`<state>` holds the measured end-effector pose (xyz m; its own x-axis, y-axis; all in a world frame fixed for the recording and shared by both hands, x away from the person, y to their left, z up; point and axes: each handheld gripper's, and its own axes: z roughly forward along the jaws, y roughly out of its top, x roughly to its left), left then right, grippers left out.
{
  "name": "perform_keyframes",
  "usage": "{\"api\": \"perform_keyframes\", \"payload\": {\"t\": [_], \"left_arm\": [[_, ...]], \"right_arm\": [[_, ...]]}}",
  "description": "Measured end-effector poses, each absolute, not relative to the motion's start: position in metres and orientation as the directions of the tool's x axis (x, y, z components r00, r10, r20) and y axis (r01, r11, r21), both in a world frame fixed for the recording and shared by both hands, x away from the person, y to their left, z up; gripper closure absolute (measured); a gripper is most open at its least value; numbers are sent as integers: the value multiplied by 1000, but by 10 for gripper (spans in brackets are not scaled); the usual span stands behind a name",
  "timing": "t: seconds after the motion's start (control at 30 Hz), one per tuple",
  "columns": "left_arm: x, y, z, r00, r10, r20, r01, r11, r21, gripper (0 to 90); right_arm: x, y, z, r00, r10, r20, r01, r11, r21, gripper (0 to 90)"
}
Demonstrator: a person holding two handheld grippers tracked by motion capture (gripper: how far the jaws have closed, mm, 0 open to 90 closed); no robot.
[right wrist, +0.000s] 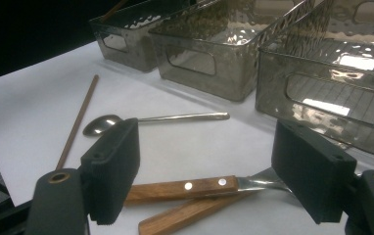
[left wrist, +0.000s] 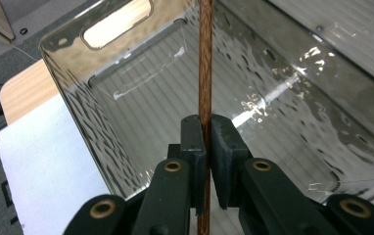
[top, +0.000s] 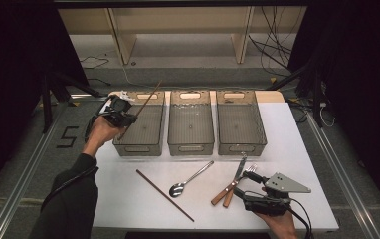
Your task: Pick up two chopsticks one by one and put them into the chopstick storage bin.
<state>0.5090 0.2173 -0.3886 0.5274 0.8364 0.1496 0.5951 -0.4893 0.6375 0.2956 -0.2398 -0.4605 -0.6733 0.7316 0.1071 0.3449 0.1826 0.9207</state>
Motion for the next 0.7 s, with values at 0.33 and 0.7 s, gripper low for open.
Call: {"api": "perform_keyframes", "payload": {"t": [0.33, 0.7], "left_arm": [[513, 220, -402, 499, 858, 123, 639, -460, 617, 843], [514, 222, -410, 489, 867, 98, 668, -445, 597, 842]], "right_arm": [[296, -240, -461, -674, 731, 109, 346, 182, 920, 270], [296, -239, -461, -674, 731, 111, 349, 182, 919, 270]]}}
